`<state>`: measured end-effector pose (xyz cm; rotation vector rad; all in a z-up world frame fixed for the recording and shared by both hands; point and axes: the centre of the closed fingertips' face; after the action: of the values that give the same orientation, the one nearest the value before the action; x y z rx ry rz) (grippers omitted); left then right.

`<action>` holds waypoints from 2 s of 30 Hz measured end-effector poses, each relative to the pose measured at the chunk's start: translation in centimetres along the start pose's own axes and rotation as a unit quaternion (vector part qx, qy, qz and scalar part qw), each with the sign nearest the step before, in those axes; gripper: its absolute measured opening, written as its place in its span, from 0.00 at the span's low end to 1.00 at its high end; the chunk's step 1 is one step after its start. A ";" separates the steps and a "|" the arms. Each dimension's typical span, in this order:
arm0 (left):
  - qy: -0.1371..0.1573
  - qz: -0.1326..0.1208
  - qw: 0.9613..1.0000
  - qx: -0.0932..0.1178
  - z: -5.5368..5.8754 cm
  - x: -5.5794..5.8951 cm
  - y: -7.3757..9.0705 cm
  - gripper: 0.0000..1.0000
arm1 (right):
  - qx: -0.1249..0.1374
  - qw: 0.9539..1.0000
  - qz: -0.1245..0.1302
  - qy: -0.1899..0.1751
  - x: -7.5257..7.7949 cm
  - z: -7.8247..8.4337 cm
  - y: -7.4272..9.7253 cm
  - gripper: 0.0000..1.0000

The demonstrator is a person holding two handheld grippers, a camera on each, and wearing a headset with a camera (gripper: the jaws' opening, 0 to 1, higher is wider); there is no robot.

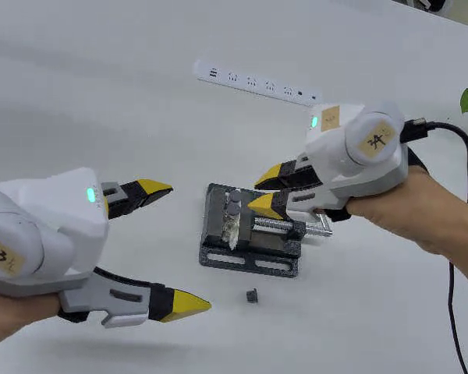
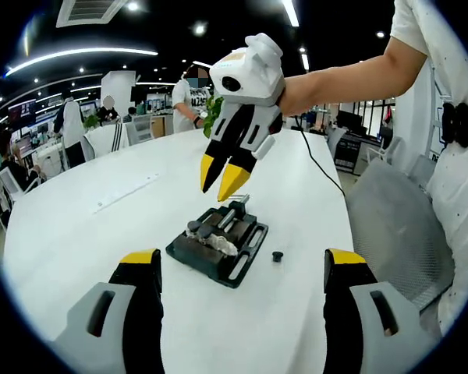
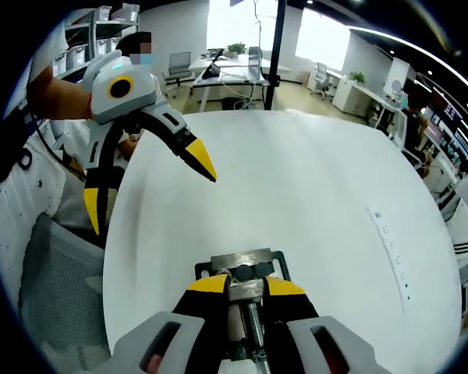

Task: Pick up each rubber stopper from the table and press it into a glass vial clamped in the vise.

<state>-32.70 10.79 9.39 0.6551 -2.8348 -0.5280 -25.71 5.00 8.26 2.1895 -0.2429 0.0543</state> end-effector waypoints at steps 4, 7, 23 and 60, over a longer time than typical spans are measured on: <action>-0.007 0.002 1.000 -0.007 -0.1 0.2 0.0 0.82 | 0.009 1.000 0.007 -0.009 0.1 0.5 1.0 0.16; -0.012 0.005 1.000 -0.014 -0.1 0.4 -0.1 0.80 | 0.017 1.000 0.018 -0.018 0.3 1.0 1.9 0.18; -0.039 0.041 0.996 -0.066 1.4 2.4 -2.3 0.59 | 0.053 0.995 0.049 -0.069 -0.8 5.1 6.6 0.34; -0.063 0.084 0.976 -0.191 7.8 4.8 -11.4 0.17 | 0.089 0.983 0.073 -0.142 -3.8 14.8 11.2 0.61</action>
<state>-34.48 1.43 -1.63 0.3157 -2.7472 -1.0769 -32.33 -12.72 7.94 2.3507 -0.5805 -0.1623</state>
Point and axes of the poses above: the centre of the closed fingertips' face, and the gripper's own axes: y roughly backward along the fingers, x roughly to its right, z roughly out of its underside, and after that the axes turned 5 degrees about z, right-handed
